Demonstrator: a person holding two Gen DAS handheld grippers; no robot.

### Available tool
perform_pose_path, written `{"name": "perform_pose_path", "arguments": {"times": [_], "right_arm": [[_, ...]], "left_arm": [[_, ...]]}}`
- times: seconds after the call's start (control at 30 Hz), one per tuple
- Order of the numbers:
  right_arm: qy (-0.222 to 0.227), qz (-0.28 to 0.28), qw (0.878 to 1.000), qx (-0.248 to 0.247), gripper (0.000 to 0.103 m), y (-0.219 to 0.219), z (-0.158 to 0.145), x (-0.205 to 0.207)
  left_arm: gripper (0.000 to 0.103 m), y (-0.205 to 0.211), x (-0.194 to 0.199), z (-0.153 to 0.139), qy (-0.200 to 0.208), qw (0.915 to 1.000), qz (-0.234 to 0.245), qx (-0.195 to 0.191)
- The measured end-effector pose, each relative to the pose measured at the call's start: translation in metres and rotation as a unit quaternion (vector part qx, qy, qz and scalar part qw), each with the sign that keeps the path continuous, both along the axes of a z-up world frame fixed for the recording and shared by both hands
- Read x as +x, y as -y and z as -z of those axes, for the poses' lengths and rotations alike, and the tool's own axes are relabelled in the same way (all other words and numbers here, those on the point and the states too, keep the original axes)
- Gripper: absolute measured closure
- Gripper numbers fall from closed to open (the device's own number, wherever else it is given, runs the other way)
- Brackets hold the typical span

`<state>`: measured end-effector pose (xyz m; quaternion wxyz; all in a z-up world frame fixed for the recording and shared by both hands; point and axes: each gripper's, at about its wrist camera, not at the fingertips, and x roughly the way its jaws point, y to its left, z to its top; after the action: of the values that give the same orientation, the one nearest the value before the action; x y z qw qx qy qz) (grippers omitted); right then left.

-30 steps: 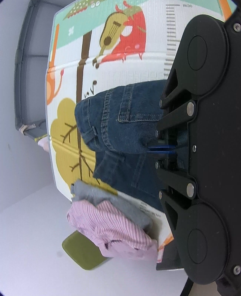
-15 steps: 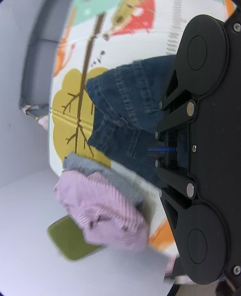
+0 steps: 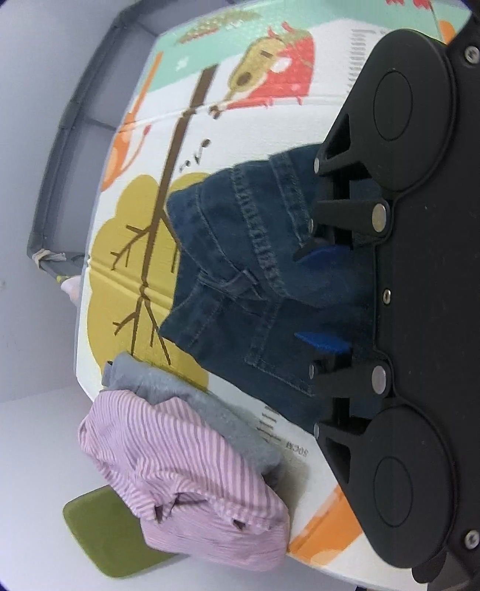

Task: Fold clothes
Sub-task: 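Open the right gripper off the folded waistband while the left gripper keeps holding it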

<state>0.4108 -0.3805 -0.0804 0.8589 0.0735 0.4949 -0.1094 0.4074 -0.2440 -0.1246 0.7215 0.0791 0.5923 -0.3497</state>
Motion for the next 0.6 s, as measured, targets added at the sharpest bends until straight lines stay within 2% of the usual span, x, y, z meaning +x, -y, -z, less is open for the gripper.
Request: {"name": "perform_pose_path", "arguments": {"times": [0.23,0.6], "right_arm": [[-0.019,-0.023,0.999,-0.043,0.049,-0.009,0.011,0.021],[-0.063,-0.017,0.996,-0.066,0.049,-0.017,0.05,0.047]], "left_arm": [[0.084,-0.003,0.01,0.002,0.002,1.0,0.0,0.009],[0.084,-0.022,0.027,0.015,-0.012,0.9998,-0.008,0.013]]}}
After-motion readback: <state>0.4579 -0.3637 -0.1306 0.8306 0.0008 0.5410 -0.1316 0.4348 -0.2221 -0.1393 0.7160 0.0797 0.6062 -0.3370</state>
